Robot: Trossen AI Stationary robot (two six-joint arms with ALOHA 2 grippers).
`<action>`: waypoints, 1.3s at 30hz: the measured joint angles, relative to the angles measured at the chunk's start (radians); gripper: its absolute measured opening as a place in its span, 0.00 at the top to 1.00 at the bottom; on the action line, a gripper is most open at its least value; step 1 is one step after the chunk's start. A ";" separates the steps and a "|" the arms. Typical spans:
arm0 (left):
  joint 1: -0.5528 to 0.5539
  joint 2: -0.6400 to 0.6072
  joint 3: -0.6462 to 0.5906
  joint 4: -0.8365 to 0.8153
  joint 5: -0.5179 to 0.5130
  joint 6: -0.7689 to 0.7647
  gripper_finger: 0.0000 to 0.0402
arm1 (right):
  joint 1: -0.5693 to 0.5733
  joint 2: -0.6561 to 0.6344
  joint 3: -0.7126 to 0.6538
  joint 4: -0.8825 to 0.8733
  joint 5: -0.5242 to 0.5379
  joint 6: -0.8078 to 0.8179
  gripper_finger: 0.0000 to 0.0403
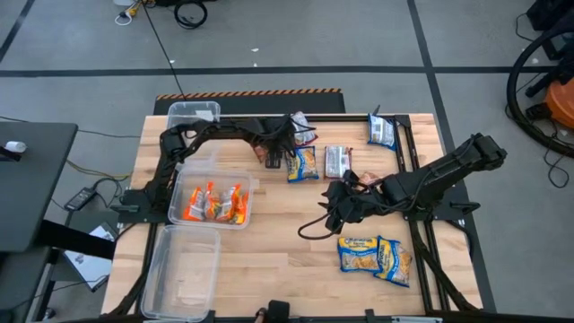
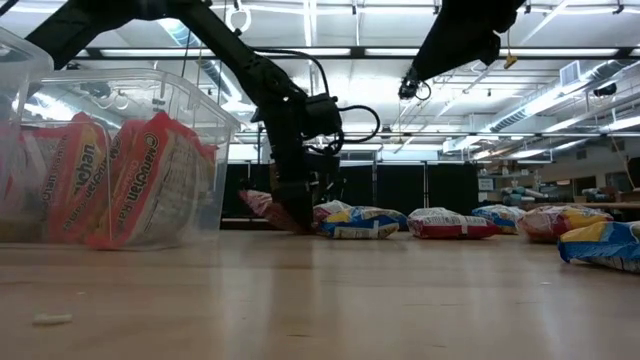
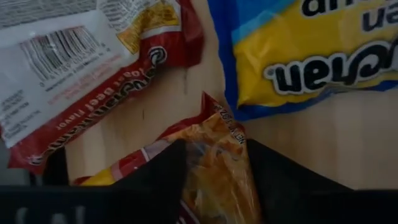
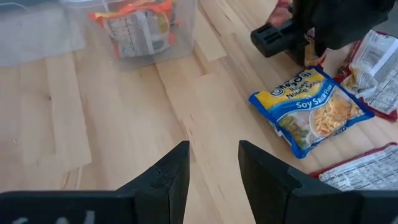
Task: Sort Maruchan noodles
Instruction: Put the red noodle pack into the top transparent bin
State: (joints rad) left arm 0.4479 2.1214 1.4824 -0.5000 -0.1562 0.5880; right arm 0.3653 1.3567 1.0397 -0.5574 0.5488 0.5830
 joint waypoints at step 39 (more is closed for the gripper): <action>-0.089 -0.902 -0.001 -0.269 -0.443 -0.595 1.00 | -0.066 -0.002 0.000 0.385 0.182 -0.353 0.64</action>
State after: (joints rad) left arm 0.3588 1.2197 1.4811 -0.7688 -0.5994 -0.0066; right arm 0.2994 1.3548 1.0397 -0.1724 0.7311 0.2302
